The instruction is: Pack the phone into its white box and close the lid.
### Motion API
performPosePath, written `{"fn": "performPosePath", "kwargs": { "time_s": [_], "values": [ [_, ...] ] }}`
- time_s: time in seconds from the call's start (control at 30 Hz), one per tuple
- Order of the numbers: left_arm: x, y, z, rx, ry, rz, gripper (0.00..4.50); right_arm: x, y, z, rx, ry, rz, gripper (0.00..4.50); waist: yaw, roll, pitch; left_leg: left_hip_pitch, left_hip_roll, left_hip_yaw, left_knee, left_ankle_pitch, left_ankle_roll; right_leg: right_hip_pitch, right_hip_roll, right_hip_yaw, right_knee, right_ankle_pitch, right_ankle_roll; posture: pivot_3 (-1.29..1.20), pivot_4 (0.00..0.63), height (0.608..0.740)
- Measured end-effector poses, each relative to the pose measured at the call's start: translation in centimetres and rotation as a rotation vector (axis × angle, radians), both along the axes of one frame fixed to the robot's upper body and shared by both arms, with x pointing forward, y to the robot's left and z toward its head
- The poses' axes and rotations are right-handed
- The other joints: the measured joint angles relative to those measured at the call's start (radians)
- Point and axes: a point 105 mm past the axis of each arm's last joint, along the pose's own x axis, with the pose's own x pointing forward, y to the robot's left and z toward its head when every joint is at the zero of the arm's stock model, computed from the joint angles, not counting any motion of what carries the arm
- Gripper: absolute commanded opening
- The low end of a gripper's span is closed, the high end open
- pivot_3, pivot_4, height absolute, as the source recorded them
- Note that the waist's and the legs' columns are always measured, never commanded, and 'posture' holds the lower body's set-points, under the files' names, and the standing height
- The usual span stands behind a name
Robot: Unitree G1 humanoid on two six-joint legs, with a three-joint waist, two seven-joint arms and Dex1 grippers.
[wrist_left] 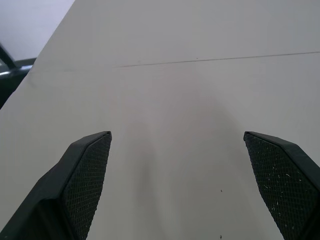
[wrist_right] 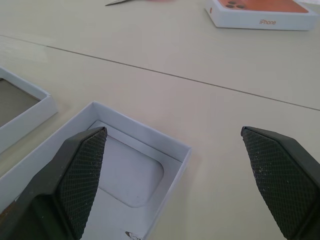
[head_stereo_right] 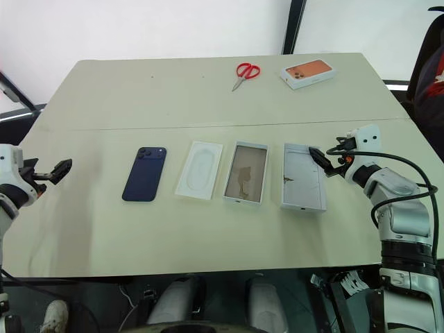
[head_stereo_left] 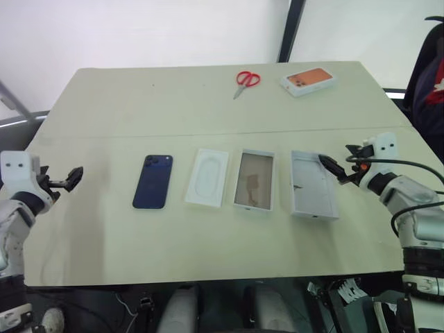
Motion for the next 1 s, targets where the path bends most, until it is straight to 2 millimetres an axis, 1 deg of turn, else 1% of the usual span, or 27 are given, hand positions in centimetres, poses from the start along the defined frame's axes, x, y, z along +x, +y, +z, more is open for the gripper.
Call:
{"fn": "performPosePath", "kwargs": {
  "time_s": [0.23, 0.33, 0.43, 0.5, 0.57, 0.63, 0.73, 0.8, 0.9, 1.0],
  "values": [
    [0.0, 0.0, 0.0, 0.000, -0.001, 0.001, 4.45, 0.0, 0.1, 0.1, -0.002, -0.004, -0.002, 4.50, 0.000, 0.000, 0.000, 0.000, 0.000, 0.000, 0.000, 0.000, 0.000, 0.000, 0.000, 0.000, 0.000, 0.000, 0.000, 0.00, 0.150, 0.740],
    [0.1, -0.2, 0.0, -0.004, -0.004, -0.002, 4.45, 0.0, 0.8, 0.5, -0.011, -0.023, 0.015, 4.50, -0.001, 0.000, 0.000, 0.000, 0.000, 0.000, 0.000, 0.000, 0.000, 0.000, 0.000, 0.000, 0.000, 0.000, 0.000, 0.00, 0.150, 0.740],
    [0.5, -0.8, 0.0, -0.018, -0.016, -0.015, 4.45, 0.0, 2.3, 1.0, -0.022, -0.037, 0.057, 4.50, 0.000, 0.000, 0.000, 0.000, 0.000, 0.000, 0.000, 0.000, 0.000, 0.000, 0.000, 0.000, 0.000, 0.000, 0.000, 0.00, 0.150, 0.740],
    [0.9, -1.6, 0.3, -0.020, -0.030, -0.035, 4.45, 0.0, 3.3, 1.1, -0.026, -0.042, 0.085, 4.50, 0.000, 0.000, 0.000, 0.000, 0.000, 0.000, 0.000, 0.000, 0.000, 0.000, 0.000, 0.000, 0.000, 0.000, 0.000, 0.00, 0.150, 0.740],
    [1.2, -2.5, 0.6, -0.045, -0.056, -0.048, 4.45, 0.1, 4.7, 1.2, -0.029, -0.046, 0.119, 4.50, 0.000, 0.000, 0.000, 0.000, 0.000, 0.000, 0.000, 0.000, 0.000, 0.000, 0.000, 0.000, 0.000, 0.000, 0.000, 0.00, 0.150, 0.740],
    [1.7, -3.9, 0.9, -0.079, -0.077, -0.077, 4.45, 0.2, 6.1, 1.6, -0.030, -0.056, 0.157, 4.50, 0.001, 0.000, 0.000, 0.000, 0.000, 0.000, 0.000, 0.000, 0.000, 0.000, 0.000, 0.000, 0.001, 0.000, 0.000, 0.00, 0.150, 0.740],
    [2.3, -6.3, 1.1, -0.114, -0.082, -0.140, 4.45, 0.2, 7.1, 2.5, -0.041, -0.078, 0.185, 4.50, 0.003, 0.000, 0.000, 0.000, -0.001, 0.000, 0.000, 0.000, 0.000, 0.000, 0.000, 0.000, 0.000, 0.000, 0.000, 0.00, 0.150, 0.740],
    [3.0, -8.6, 1.2, -0.144, -0.077, -0.199, 4.45, 0.1, 7.9, 3.0, -0.049, -0.097, 0.207, 4.50, 0.003, -0.001, 0.000, -0.001, -0.001, -0.001, 0.001, 0.000, -0.001, 0.000, 0.000, -0.001, 0.000, 0.000, 0.000, 0.00, 0.150, 0.740],
    [3.5, -12.7, 1.3, -0.177, -0.038, -0.318, 4.45, -0.2, 8.8, 3.0, -0.050, -0.096, 0.235, 4.50, 0.002, -0.001, 0.000, 0.000, -0.001, -0.001, 0.001, 0.000, -0.001, 0.000, 0.000, 0.000, 0.001, 0.000, 0.000, 0.00, 0.150, 0.740],
    [3.6, -17.5, 1.4, -0.222, 0.026, -0.464, 4.45, -0.4, 9.7, 2.8, -0.053, -0.089, 0.261, 4.50, 0.001, -0.001, 0.000, 0.000, -0.001, -0.001, 0.001, 0.001, -0.001, 0.000, 0.000, 0.000, 0.001, 0.000, 0.000, 0.00, 0.150, 0.740]
  ]
}}
